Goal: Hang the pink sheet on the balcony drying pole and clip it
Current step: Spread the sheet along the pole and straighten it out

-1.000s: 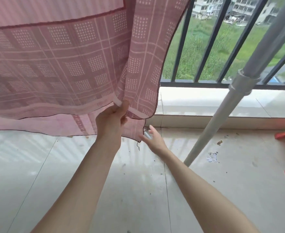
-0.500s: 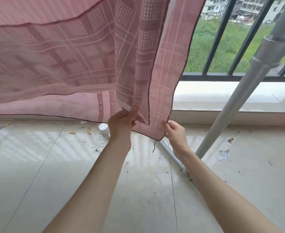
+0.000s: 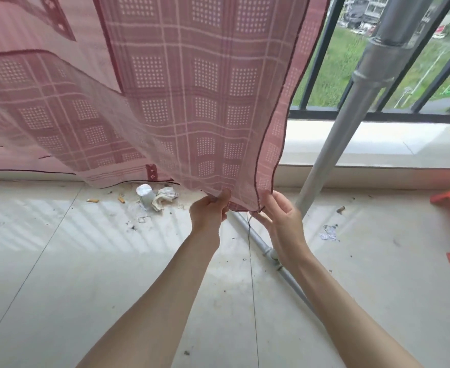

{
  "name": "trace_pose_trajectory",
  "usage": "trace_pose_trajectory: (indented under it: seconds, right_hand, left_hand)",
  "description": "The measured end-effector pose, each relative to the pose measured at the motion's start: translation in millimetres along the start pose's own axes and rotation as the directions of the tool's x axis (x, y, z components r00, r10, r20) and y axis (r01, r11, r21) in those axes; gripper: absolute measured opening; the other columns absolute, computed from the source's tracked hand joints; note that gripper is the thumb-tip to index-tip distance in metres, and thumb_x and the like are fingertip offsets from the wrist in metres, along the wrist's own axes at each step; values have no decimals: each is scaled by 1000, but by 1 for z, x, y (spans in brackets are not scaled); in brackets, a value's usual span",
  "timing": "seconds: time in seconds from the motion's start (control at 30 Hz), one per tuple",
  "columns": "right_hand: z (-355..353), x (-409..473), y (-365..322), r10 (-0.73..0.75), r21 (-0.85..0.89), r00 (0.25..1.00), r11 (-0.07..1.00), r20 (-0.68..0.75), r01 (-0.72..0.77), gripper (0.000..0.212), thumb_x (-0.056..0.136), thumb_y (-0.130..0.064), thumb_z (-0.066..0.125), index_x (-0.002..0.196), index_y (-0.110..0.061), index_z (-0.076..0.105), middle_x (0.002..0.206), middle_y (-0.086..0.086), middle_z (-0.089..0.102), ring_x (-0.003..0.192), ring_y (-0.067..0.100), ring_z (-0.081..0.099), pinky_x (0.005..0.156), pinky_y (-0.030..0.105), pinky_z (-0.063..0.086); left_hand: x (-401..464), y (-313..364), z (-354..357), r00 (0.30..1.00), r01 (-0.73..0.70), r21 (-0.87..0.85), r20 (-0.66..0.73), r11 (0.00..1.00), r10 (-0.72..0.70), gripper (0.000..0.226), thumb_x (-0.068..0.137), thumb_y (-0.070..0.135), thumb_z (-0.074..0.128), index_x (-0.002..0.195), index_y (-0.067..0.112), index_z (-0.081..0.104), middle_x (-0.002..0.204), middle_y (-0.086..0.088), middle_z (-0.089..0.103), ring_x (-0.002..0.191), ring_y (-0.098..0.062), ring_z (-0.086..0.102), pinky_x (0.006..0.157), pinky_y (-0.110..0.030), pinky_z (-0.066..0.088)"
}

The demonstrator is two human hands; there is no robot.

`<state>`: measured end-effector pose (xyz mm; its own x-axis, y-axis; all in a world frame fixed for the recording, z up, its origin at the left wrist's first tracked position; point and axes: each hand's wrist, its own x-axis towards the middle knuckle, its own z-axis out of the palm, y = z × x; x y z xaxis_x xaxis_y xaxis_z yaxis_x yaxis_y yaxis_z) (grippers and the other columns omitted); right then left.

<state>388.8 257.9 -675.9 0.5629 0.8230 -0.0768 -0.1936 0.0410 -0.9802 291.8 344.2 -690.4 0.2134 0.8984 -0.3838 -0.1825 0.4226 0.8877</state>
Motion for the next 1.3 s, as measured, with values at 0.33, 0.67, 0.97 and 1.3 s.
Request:
trace_pose_trajectory:
  seconds: [0.33, 0.67, 0.97, 1.3]
  right_hand:
    - [-6, -24, -13, -250, -222, 966, 940, 66, 259, 17, 87, -29, 61, 102, -22, 64, 87, -14, 70, 87, 1, 64, 80, 22, 50]
    - [-3, -18, -3, -117, -115, 981, 988, -155, 100, 11, 89, -24, 58, 83, -20, 66, 80, -5, 69, 78, 9, 66, 78, 26, 54]
    - [29, -25, 8, 319, 484, 948, 830, -6, -276, 43, 86, -33, 59, 124, -17, 44, 121, -3, 51, 111, 20, 53, 96, 37, 46]
    - [91, -2, 12, 481, 508, 868, 781, -119, -363, 8, 88, -15, 61, 84, -21, 56, 90, -7, 60, 103, 17, 54, 84, 29, 41]
  left_hand:
    - [-17, -2, 10, 971, 189, -39, 155, 981, -181, 7, 81, 5, 65, 77, 8, 61, 66, -3, 61, 58, -11, 53, 50, -16, 46]
    - [-9, 19, -40, 959, 270, -428, 194, 863, -205, 18, 86, 23, 62, 102, 16, 58, 101, 0, 59, 99, -17, 57, 82, -32, 46]
    - [0, 33, -96, 980, 97, -529, -96, 843, -173, 21, 81, 1, 61, 83, 21, 61, 85, 5, 61, 79, -11, 59, 64, -24, 46]
    - [-12, 24, -115, 977, 210, -470, 68, 857, -202, 7, 83, 18, 65, 86, 13, 62, 82, 1, 66, 86, -17, 61, 68, -29, 51]
